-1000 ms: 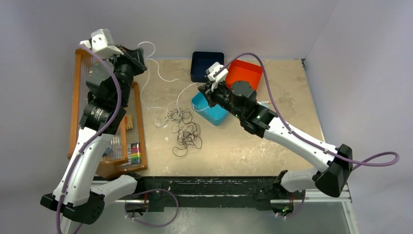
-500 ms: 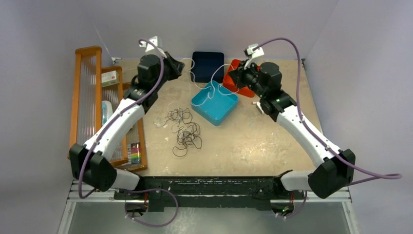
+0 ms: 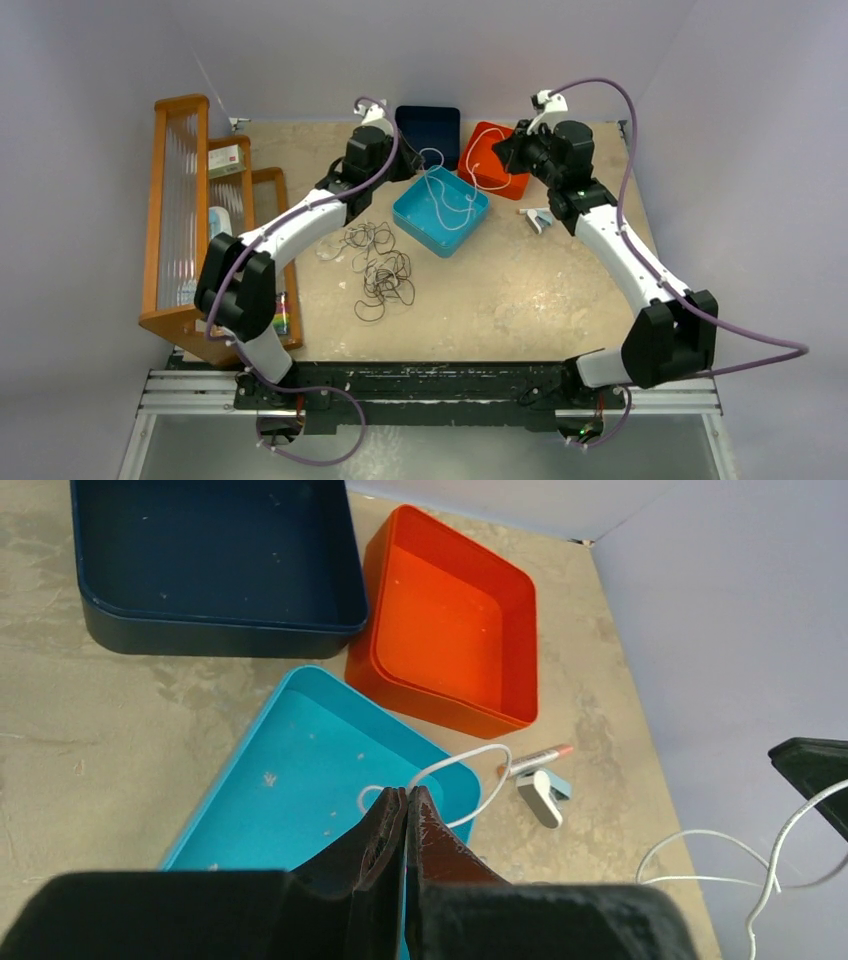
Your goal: Untangle the cables
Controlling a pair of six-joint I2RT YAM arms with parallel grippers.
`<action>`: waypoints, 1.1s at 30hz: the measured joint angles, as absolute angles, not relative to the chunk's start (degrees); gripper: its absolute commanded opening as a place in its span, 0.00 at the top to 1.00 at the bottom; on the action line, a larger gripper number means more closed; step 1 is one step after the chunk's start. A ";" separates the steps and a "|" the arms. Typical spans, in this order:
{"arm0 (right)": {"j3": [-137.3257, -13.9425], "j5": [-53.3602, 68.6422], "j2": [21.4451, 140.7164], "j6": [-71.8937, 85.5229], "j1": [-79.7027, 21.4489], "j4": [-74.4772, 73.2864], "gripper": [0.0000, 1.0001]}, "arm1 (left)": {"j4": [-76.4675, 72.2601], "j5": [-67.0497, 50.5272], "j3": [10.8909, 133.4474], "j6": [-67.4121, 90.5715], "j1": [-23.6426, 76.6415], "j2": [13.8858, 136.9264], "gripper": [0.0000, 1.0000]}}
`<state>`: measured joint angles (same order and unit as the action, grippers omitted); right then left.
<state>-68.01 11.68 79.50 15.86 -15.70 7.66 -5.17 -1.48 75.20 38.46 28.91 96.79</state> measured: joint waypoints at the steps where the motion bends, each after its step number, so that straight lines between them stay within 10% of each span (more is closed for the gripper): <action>1: -68.01 11.90 80.25 15.84 -15.53 7.77 1.00 | -5.45 -1.13 75.20 38.44 28.91 97.58 1.00; 17: -68.05 13.78 88.99 14.31 -15.35 8.25 1.00 | -10.61 4.36 76.18 37.91 28.91 108.86 0.99; 33: -68.29 8.54 90.11 14.15 -15.35 8.01 1.00 | -9.32 3.20 76.64 36.86 28.91 110.43 0.52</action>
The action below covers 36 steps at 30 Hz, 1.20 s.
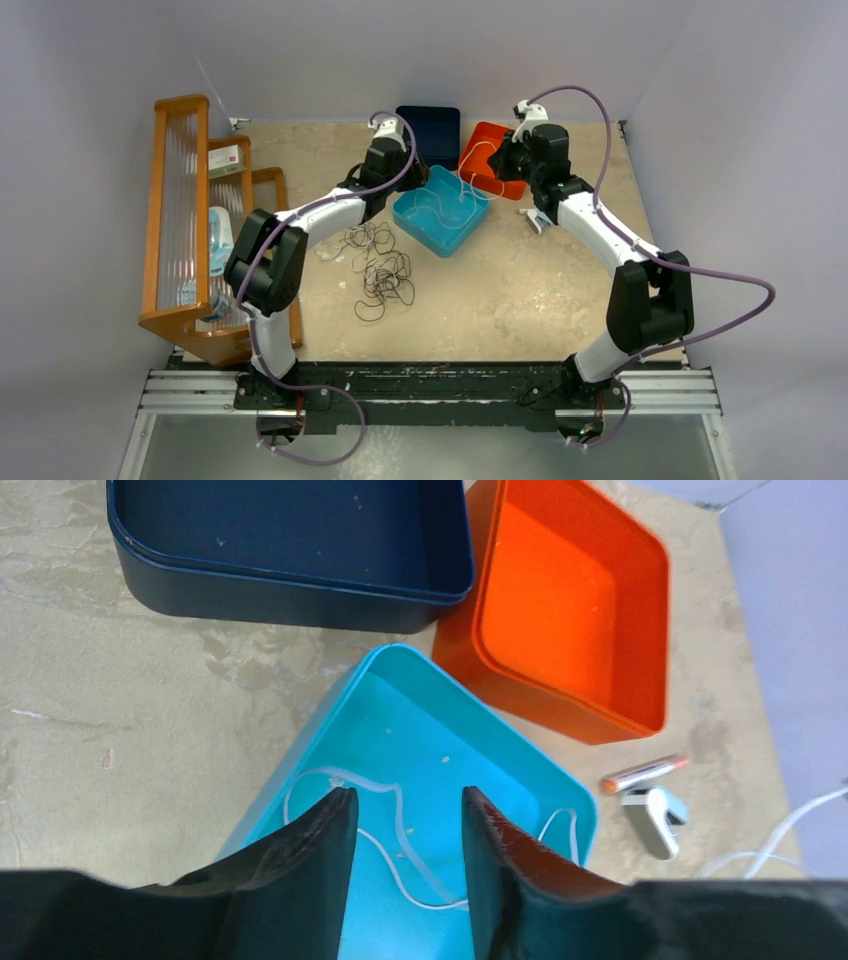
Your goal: Untangle the cables
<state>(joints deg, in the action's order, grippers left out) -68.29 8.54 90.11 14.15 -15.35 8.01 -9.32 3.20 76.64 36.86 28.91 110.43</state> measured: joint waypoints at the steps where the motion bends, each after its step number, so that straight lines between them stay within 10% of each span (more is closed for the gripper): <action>1: -68.49 8.60 90.43 14.06 -15.35 8.08 1.00 | -9.02 3.18 76.60 36.73 28.91 109.73 0.49; 36: -81.12 11.03 115.96 11.81 -25.08 7.18 1.00 | 6.35 13.74 59.29 30.85 28.25 77.52 0.49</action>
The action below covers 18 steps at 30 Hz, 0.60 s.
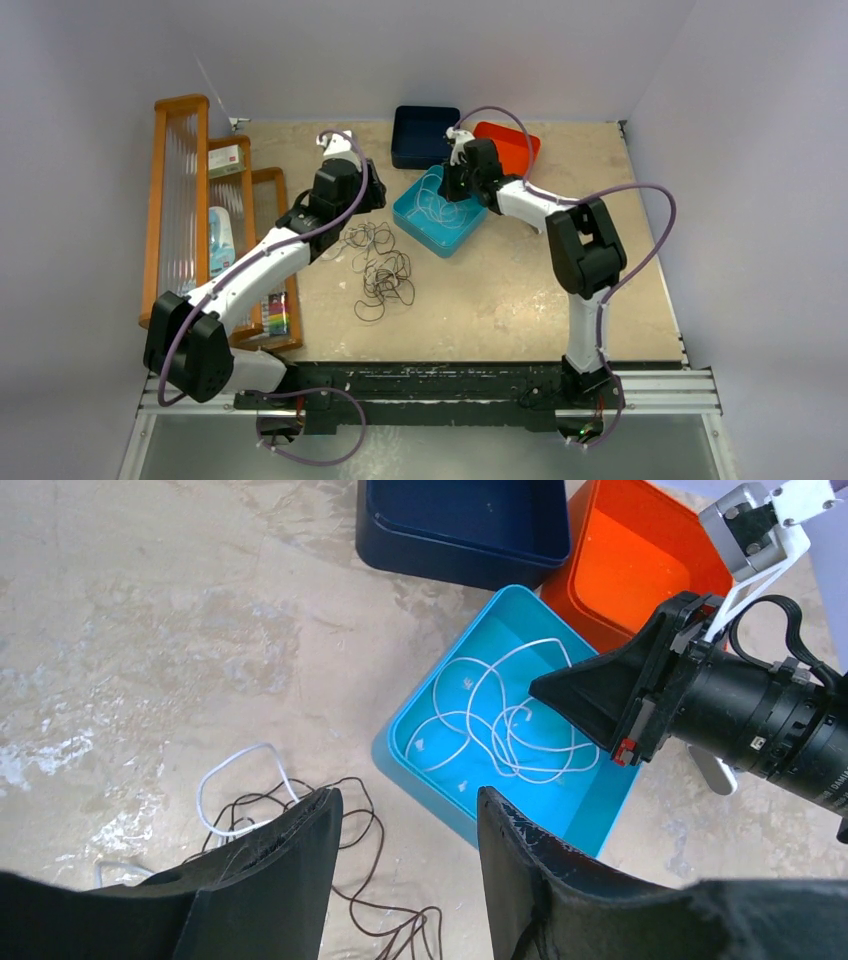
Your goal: Untangle the cables
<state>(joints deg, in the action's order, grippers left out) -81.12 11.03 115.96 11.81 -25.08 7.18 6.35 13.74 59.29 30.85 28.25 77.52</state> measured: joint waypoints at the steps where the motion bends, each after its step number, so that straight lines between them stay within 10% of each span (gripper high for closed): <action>1: -81.32 11.05 116.57 11.73 -25.08 6.98 1.00 | 6.70 13.91 59.00 30.85 28.25 77.43 0.49; 18: -82.21 6.94 119.92 10.04 -25.50 5.93 0.68 | 8.14 15.90 58.24 30.89 28.10 76.47 0.44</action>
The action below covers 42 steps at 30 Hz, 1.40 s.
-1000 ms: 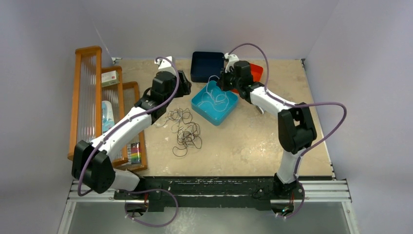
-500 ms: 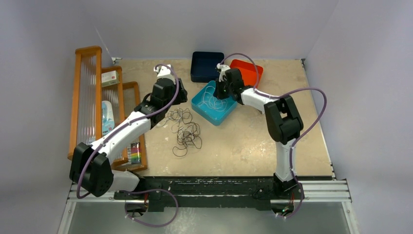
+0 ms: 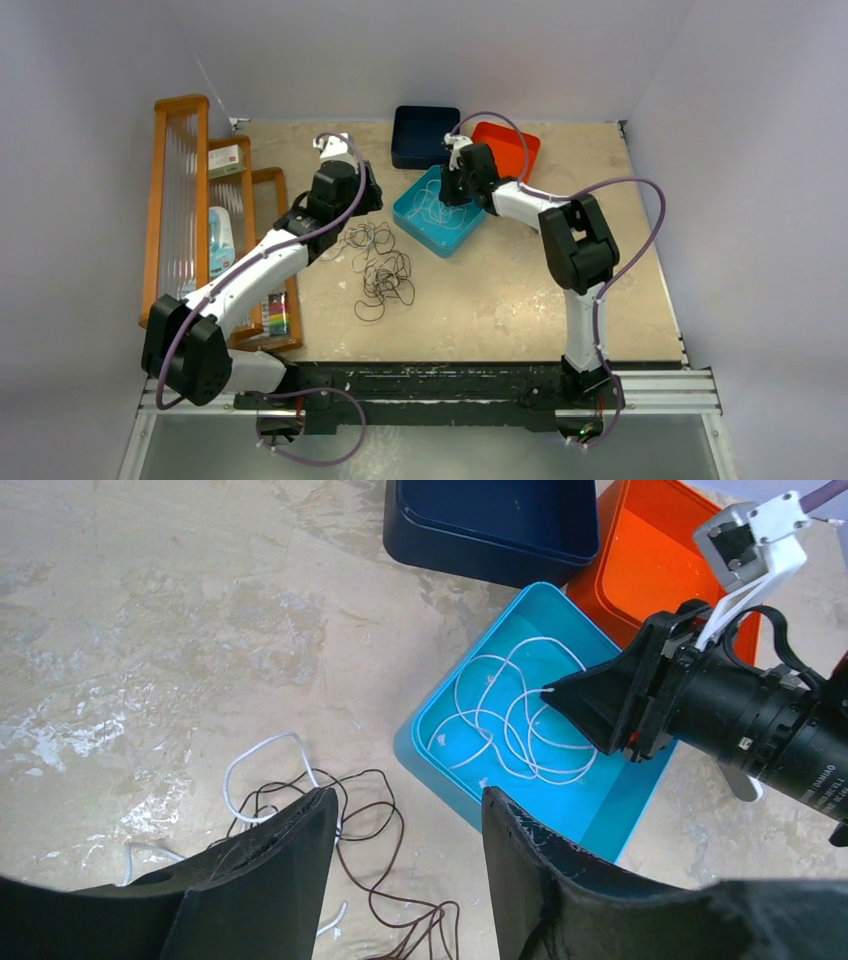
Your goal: Untangle the cables
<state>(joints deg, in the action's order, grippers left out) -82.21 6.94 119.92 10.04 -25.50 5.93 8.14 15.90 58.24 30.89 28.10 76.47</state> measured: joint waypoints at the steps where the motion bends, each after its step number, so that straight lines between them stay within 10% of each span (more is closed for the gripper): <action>1: -82.19 6.66 119.72 9.96 -25.50 5.91 0.66 | 8.27 15.92 58.24 30.92 28.01 76.47 0.44; 42: -60.12 15.18 90.98 8.78 -25.50 14.20 0.58 | 13.19 18.92 59.66 31.38 18.44 93.19 0.46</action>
<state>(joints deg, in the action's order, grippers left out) -60.12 15.18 90.98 8.78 -25.50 14.20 13.19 18.92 59.66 31.38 18.44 93.19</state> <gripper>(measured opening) 0.416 0.540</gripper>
